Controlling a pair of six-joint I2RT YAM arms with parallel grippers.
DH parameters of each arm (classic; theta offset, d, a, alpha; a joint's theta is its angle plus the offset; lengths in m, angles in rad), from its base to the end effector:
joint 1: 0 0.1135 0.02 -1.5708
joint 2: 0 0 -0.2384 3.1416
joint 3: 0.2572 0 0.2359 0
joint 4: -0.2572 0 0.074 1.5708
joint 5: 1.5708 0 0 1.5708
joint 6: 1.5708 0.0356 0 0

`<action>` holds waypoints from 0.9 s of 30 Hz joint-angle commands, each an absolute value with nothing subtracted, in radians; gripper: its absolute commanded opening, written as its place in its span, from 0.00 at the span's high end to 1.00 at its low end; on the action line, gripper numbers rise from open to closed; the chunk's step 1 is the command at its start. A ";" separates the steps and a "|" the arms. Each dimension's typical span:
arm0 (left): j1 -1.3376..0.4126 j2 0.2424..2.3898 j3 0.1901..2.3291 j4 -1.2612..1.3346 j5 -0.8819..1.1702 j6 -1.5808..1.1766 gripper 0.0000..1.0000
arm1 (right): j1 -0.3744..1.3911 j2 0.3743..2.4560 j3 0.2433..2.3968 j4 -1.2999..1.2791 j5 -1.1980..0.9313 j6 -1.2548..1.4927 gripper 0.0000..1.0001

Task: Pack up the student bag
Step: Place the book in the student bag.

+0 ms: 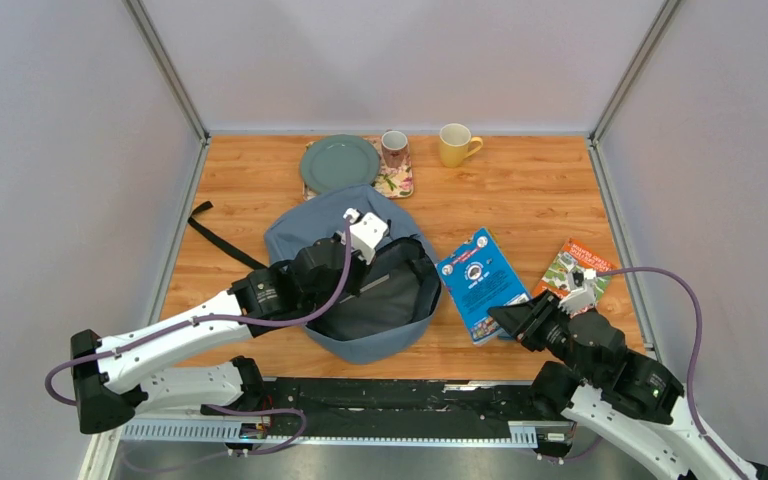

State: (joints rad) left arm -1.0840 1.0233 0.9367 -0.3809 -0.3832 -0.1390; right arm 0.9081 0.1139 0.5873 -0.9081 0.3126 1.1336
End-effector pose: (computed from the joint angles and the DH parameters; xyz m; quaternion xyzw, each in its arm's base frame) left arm 0.1165 -0.1917 0.3089 0.2916 0.7899 -0.1626 0.5144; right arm 0.0435 0.0379 0.2526 0.1769 0.8180 0.3845 0.3896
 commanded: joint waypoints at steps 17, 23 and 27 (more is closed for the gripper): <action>-1.130 0.928 1.014 -0.117 -0.324 -0.002 1.00 | 0.908 0.259 0.368 -0.286 -0.123 1.465 1.00; -1.144 0.893 0.967 -0.104 -0.288 -0.006 1.00 | 0.910 0.409 0.290 -0.010 -0.126 1.525 1.00; -1.147 0.865 0.933 -0.097 -0.279 -0.031 1.00 | 0.908 0.544 0.311 0.058 -0.117 1.514 1.00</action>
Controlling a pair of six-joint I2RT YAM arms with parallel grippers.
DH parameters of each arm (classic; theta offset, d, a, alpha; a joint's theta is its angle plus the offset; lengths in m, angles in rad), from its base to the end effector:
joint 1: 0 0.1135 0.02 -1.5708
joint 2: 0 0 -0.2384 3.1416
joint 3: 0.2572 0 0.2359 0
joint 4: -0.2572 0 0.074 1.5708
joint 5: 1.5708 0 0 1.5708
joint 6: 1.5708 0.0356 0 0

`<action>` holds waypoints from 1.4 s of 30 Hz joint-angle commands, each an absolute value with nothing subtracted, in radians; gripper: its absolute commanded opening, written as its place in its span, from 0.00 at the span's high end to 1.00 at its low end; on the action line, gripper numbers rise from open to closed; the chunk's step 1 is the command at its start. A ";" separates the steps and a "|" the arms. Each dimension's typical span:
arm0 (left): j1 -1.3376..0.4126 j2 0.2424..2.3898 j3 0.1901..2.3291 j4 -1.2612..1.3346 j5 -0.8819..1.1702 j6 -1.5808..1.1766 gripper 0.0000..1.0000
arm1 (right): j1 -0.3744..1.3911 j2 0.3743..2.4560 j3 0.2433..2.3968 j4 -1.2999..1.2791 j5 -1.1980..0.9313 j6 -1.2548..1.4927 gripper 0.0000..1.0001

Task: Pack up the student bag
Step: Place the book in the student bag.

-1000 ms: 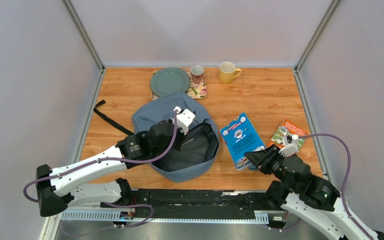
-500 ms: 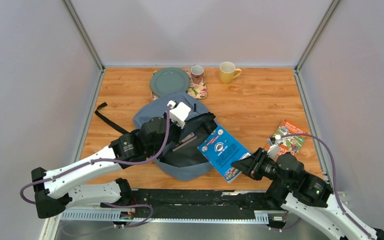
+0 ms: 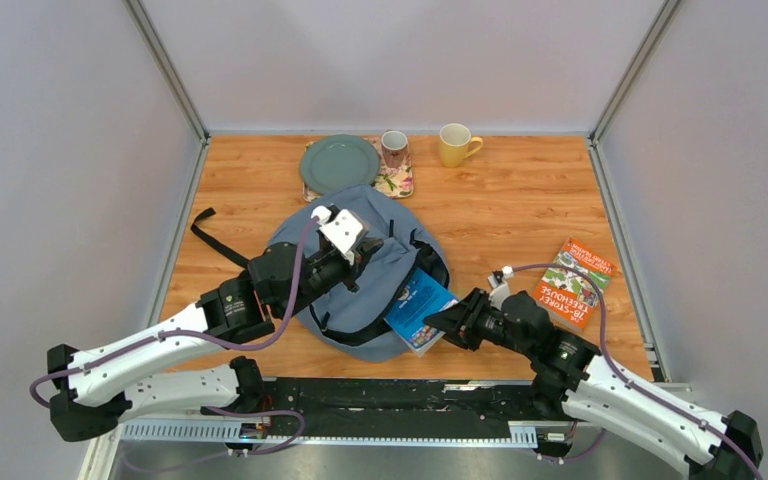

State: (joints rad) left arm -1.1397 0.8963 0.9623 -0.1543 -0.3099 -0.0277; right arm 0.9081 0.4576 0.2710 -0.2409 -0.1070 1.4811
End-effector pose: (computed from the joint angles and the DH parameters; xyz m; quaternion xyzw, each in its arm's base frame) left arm 0.0944 -0.1792 0.3651 0.2961 0.6740 -0.2727 0.6194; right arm 0.0837 0.1135 0.1901 0.2096 0.8137 0.5190 0.1567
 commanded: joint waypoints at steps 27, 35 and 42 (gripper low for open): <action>-1.147 1.307 1.121 -0.282 -0.187 -0.198 0.22 | 0.908 0.549 0.348 -0.101 -0.086 1.443 1.00; -1.149 1.443 1.210 -0.388 -0.273 -0.204 0.22 | 0.908 0.531 0.342 -0.109 -0.086 1.437 1.00; -1.149 1.523 1.262 -0.478 -0.371 -0.230 0.23 | 0.908 0.523 0.344 -0.112 -0.087 1.434 1.00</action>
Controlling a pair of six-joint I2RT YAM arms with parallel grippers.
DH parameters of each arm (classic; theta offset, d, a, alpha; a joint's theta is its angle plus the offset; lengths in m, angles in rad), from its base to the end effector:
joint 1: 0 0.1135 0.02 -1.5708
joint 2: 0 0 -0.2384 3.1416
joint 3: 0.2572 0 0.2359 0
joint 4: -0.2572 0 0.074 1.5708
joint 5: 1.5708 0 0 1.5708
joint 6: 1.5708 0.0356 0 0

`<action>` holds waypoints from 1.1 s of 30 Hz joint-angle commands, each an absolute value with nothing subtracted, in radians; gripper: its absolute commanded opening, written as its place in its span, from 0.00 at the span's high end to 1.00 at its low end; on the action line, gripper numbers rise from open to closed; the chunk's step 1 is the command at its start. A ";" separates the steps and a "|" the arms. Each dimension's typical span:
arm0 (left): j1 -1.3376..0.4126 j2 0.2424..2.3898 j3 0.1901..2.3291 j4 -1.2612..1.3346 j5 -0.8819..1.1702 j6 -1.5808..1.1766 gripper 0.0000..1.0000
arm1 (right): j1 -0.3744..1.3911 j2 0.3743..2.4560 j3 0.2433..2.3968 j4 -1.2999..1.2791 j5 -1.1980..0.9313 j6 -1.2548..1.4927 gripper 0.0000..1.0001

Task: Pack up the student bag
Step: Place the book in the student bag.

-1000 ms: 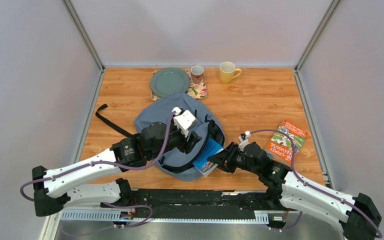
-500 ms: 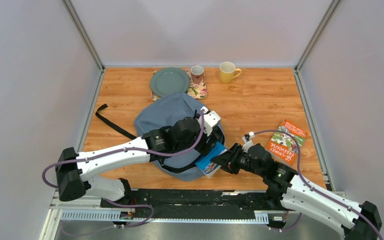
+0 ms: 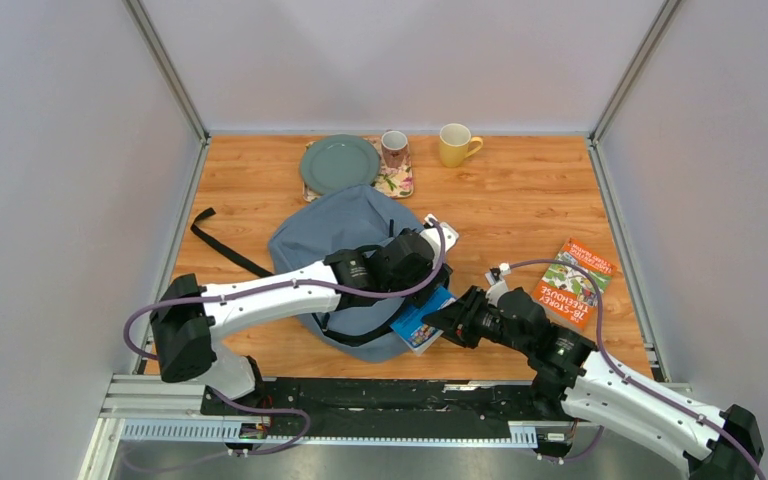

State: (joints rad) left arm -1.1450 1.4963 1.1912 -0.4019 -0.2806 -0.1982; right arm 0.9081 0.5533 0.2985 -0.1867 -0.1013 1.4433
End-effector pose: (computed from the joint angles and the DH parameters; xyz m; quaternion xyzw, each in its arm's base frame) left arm 0.1412 -0.2875 0.2697 0.3579 0.8270 -0.1585 0.4035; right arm 0.0907 0.1220 0.1926 0.1970 0.8208 0.5097 0.1662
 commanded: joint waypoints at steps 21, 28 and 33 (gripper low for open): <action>-1.149 1.556 1.316 -0.592 -0.486 -0.230 1.00 | 0.908 0.494 0.337 -0.150 -0.060 1.431 1.00; -1.149 1.404 1.278 -0.526 -0.411 -0.221 1.00 | 0.908 0.482 0.347 -0.198 -0.057 1.430 1.00; -1.149 1.310 1.305 -0.505 -0.339 -0.204 1.00 | 0.908 0.443 0.339 -0.212 -0.038 1.447 1.00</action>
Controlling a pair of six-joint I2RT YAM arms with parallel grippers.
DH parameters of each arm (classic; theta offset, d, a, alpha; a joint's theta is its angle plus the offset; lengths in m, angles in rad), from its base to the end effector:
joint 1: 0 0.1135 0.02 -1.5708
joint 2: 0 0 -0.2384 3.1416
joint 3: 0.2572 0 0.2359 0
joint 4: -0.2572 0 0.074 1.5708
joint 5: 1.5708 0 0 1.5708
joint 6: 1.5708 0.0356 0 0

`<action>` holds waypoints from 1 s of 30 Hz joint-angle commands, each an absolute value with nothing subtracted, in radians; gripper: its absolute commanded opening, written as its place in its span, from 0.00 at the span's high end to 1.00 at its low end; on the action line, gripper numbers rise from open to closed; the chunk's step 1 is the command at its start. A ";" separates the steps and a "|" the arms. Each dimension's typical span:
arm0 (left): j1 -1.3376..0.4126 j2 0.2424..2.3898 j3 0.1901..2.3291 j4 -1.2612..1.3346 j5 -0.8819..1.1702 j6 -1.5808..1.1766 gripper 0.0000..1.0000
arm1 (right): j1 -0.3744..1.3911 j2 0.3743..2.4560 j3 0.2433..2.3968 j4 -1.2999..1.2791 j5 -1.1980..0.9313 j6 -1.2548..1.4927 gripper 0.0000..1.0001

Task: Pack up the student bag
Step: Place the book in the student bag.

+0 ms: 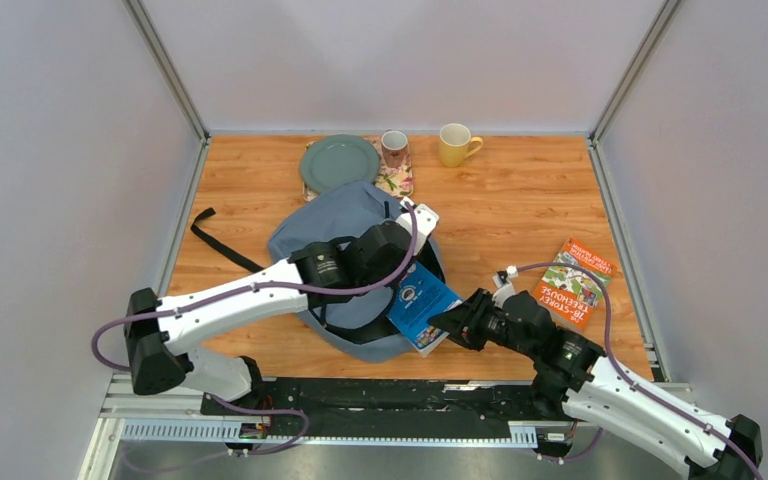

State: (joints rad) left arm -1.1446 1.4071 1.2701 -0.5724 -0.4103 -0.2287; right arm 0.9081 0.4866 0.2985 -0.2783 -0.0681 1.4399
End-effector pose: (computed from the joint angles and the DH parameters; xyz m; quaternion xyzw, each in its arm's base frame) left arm 0.1354 -0.2639 0.3075 0.3170 0.8356 -0.1160 0.4335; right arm 0.0857 0.1138 0.1920 0.2064 0.8257 0.4947 0.1759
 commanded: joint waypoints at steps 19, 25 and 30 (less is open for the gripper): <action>-1.149 1.147 1.217 -0.437 -0.238 -0.133 1.00 | 0.908 0.584 0.365 -0.009 -0.133 1.451 1.00; -1.149 1.138 1.224 -0.448 -0.252 -0.127 1.00 | 0.929 0.569 0.426 -0.124 -0.059 1.416 1.00; -1.149 1.118 1.215 -0.451 -0.250 -0.114 1.00 | 0.946 0.558 0.400 -0.066 -0.046 1.446 1.00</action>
State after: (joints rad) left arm -1.1442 1.1790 1.1973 -0.5201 -0.2390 -0.1463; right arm 0.9348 0.5728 0.3599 -0.2150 -0.0700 1.4322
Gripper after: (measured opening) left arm 0.020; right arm 0.269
